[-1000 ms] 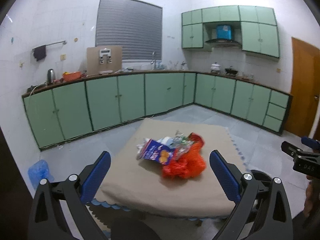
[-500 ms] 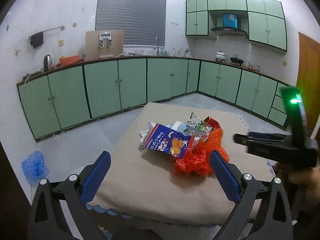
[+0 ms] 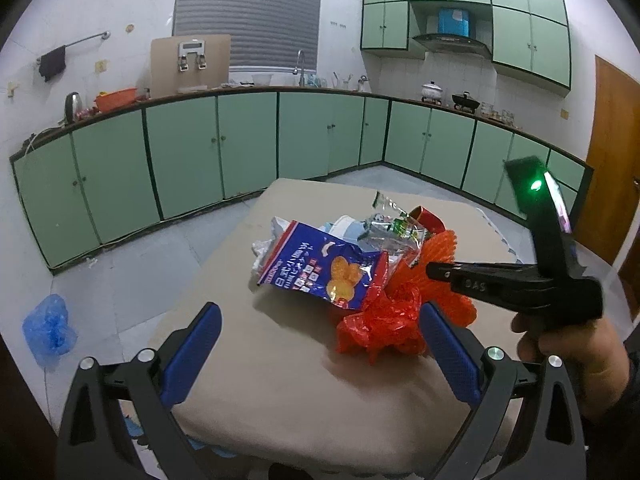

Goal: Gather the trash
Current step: 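Reach the right gripper to the pile and grasp an orange foam net, then grasp the red plastic bag with the left gripper while the right holds the orange net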

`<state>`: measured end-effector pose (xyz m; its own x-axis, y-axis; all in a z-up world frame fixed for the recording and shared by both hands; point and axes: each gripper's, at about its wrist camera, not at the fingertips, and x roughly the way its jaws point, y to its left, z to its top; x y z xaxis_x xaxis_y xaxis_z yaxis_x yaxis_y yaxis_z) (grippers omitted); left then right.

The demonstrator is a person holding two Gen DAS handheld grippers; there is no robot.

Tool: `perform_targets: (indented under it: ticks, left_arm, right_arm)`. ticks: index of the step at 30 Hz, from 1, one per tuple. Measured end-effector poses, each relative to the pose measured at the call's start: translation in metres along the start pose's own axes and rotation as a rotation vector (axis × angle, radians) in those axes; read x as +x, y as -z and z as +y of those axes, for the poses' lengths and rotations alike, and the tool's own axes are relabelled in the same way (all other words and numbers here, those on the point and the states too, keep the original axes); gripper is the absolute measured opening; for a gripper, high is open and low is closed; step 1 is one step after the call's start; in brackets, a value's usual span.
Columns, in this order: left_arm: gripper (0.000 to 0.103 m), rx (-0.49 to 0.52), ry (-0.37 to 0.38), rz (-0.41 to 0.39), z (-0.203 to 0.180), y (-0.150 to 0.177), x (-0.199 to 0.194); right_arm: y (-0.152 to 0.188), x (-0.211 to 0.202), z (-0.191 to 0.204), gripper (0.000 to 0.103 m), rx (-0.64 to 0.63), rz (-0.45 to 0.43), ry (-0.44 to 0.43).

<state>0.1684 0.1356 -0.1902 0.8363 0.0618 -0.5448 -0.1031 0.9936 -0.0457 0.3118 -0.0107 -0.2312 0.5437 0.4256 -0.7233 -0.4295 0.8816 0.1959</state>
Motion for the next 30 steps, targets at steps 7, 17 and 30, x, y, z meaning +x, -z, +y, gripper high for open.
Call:
perform_targets:
  ticks: [7, 17, 30]
  left_arm:
    - [0.097, 0.016, 0.038, 0.040, -0.022, 0.012, 0.025]
    - [0.091, 0.078, 0.061, 0.074, -0.055, 0.020, 0.061]
    - [0.010, 0.021, 0.135, 0.084, -0.045, 0.010, 0.056]
  right_arm:
    - [-0.002, -0.042, -0.014, 0.010, 0.022, -0.086, -0.007]
    - [-0.002, -0.092, -0.024, 0.010, 0.038, -0.169, -0.015]
    - [0.009, -0.113, -0.029, 0.010, 0.068, -0.178, -0.004]
